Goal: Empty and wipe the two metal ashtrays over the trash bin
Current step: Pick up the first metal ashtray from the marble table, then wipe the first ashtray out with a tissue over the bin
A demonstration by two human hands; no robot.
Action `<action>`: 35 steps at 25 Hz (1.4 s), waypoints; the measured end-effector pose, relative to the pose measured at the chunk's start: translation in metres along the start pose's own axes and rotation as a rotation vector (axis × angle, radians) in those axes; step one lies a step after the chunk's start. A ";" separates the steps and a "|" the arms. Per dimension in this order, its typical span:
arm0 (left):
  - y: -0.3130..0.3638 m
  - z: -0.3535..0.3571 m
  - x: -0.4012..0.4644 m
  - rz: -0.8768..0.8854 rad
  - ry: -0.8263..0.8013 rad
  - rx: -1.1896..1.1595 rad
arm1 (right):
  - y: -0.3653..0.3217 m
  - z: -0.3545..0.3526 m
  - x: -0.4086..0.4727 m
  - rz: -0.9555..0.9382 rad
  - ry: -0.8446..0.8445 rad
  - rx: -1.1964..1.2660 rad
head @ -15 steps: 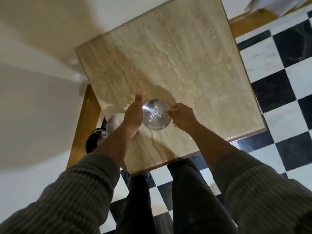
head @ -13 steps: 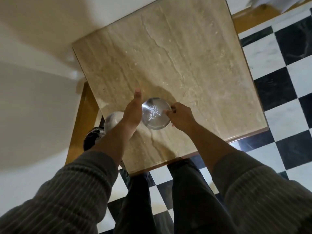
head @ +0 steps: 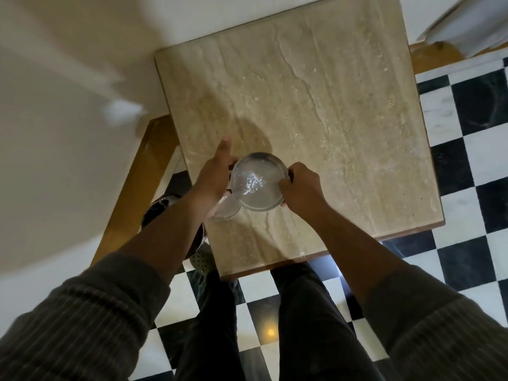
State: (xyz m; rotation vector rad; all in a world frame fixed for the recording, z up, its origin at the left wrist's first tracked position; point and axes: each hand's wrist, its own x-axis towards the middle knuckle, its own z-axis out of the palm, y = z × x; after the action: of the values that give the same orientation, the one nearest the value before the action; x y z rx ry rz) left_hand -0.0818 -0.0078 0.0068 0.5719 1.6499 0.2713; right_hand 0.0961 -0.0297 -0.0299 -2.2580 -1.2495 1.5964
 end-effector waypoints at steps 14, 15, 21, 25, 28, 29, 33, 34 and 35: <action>-0.167 -0.188 -0.051 -0.127 0.277 -0.316 | -0.070 0.212 -0.049 -0.161 -0.378 -0.176; -0.180 -0.196 -0.047 -0.147 0.274 -0.347 | -0.069 0.224 -0.047 -0.147 -0.434 -0.191; -0.238 -0.233 -0.014 -0.233 0.223 -0.421 | -0.062 0.271 -0.033 0.103 -0.666 -0.016; -0.259 -0.248 0.016 -0.210 -0.016 -0.466 | -0.059 0.270 -0.023 -0.094 -0.680 -0.102; -0.258 -0.253 0.037 -0.206 -0.283 -0.356 | -0.054 0.266 -0.012 -0.454 -0.596 -0.307; -0.255 -0.255 0.045 -0.219 -0.349 -0.288 | -0.052 0.265 -0.009 -0.549 -0.582 -0.340; -0.246 -0.252 0.074 -0.132 -0.474 0.064 | -0.043 0.272 -0.003 -1.037 -0.617 -0.564; -0.244 -0.247 0.078 -0.070 -0.476 0.181 | -0.039 0.274 -0.002 -1.145 -0.583 -0.635; -0.241 -0.244 0.079 -0.007 -0.473 0.285 | -0.036 0.275 0.000 -1.206 -0.547 -0.680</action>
State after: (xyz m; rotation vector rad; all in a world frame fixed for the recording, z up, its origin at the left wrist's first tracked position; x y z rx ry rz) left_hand -0.3760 -0.1356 -0.1383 0.7781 1.2343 -0.1050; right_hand -0.1509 -0.1033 -0.1328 -0.6515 -2.7919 1.3066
